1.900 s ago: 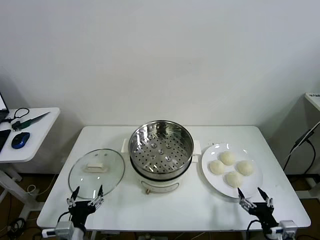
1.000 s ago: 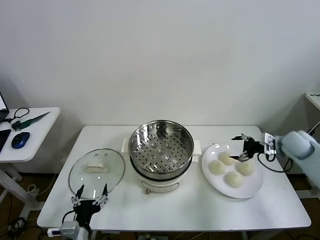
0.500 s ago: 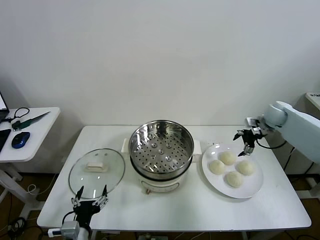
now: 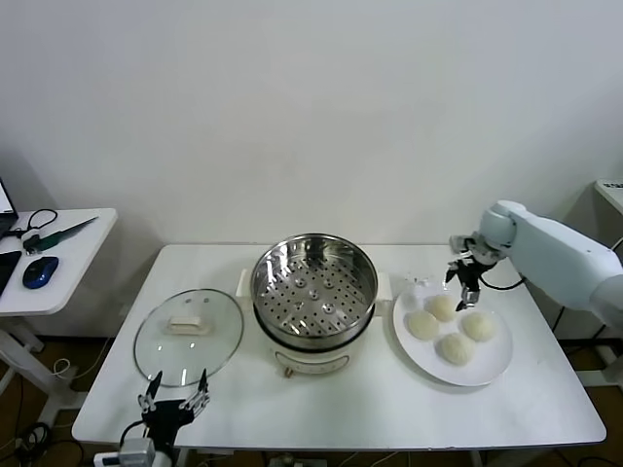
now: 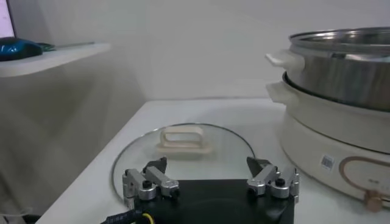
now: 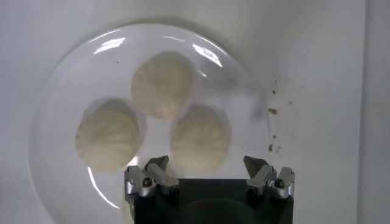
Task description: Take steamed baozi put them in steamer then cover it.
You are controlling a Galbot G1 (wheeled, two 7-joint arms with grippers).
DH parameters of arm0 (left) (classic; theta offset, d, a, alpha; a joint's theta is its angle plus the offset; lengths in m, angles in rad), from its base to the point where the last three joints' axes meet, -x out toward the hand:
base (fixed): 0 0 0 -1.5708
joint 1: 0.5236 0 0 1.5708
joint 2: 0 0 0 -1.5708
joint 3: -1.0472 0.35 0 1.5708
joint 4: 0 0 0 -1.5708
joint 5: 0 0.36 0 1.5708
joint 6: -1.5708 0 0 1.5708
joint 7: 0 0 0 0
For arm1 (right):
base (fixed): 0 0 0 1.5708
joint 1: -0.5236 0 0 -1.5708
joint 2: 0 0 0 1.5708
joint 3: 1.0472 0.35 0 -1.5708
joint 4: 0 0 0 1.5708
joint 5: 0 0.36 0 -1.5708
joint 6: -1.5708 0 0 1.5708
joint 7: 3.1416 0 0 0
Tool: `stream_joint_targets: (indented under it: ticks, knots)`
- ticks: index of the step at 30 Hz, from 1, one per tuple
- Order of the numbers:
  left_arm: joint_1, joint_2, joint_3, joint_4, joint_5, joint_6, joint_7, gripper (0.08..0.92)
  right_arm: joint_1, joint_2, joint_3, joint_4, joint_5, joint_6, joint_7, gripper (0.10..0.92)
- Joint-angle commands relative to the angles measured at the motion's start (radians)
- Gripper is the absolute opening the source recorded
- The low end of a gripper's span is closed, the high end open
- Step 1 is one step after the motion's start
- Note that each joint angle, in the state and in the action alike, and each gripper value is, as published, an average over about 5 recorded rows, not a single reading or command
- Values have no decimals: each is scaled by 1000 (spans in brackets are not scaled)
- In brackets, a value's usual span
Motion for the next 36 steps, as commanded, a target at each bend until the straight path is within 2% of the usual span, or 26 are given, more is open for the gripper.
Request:
stream_joint_targets:
  ticks: [1,7,12,17,22,28,32,36]
  knots:
    - [2,2,2,1,3,0,0,823,-65,39,62,-58,-41,-2,14,823]
    - [0,4,0,-3,2,2,-1,823,-77,59,96,-88,-62,-1,38,790]
    - [2,3,0,-6,1,2,-3,823,-68,56,92,-76,-59,1,30,660]
    - [7,2,-1,-14,0,4,-5,823,22,28,43,-5,-8,21,11,622]
    - [15,21,-7,-29,-12,5,-9,823,366,7,-252,153,175,94,-23,619]
    - [8,20,2,-44,-12,15,-10,823,769,96,-500,378,392,237,-68,619]
    - [2,13,8,-48,-1,23,-10,823,891,176,-532,560,437,311,-70,618]
    - [-1,9,8,-56,7,28,-9,823,887,254,-525,680,338,412,-40,610]
